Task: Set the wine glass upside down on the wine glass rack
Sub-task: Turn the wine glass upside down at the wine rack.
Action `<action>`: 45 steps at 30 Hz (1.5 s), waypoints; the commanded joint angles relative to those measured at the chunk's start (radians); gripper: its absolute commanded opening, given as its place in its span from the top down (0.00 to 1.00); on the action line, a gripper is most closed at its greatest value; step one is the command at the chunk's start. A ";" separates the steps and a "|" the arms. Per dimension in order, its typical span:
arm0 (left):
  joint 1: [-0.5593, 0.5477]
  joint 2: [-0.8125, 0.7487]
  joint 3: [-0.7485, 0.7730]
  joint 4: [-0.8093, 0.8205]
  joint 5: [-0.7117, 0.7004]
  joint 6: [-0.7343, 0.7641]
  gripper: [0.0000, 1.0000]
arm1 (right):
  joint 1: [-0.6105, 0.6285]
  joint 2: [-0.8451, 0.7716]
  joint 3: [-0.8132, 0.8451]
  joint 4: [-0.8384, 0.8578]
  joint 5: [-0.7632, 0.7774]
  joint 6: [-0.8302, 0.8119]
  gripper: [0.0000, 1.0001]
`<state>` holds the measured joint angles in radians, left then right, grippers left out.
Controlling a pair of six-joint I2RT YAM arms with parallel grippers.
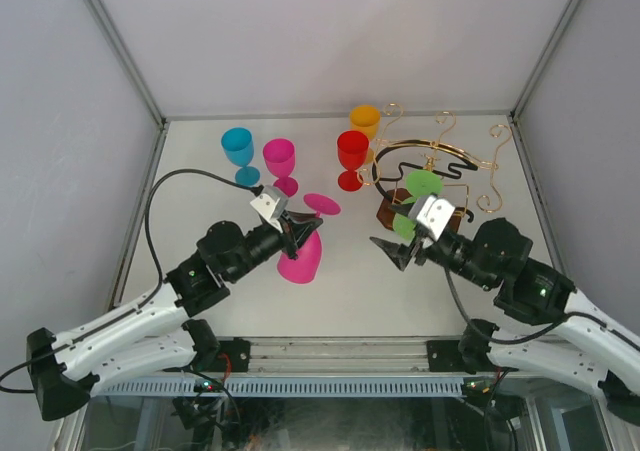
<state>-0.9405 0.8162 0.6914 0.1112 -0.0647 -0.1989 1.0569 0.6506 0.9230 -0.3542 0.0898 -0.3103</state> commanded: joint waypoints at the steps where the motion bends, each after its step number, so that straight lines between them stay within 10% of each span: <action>1: 0.013 -0.021 -0.058 0.161 -0.028 0.036 1.00 | -0.212 0.014 0.115 -0.050 -0.305 0.295 0.34; 10: 0.072 0.035 -0.156 0.420 -0.034 0.050 1.00 | -0.594 0.038 0.169 -0.121 -0.642 0.488 0.33; 21: 0.184 0.278 -0.204 0.851 0.086 0.072 1.00 | -0.605 -0.011 0.169 -0.212 -0.548 0.416 0.32; 45: 0.249 0.684 0.017 1.159 0.406 0.059 0.99 | -0.605 -0.119 0.175 -0.316 -0.454 0.404 0.30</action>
<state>-0.7311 1.4807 0.6460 1.1526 0.2165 -0.0776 0.4576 0.5316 1.0687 -0.6643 -0.3820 0.1047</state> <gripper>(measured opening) 0.034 0.695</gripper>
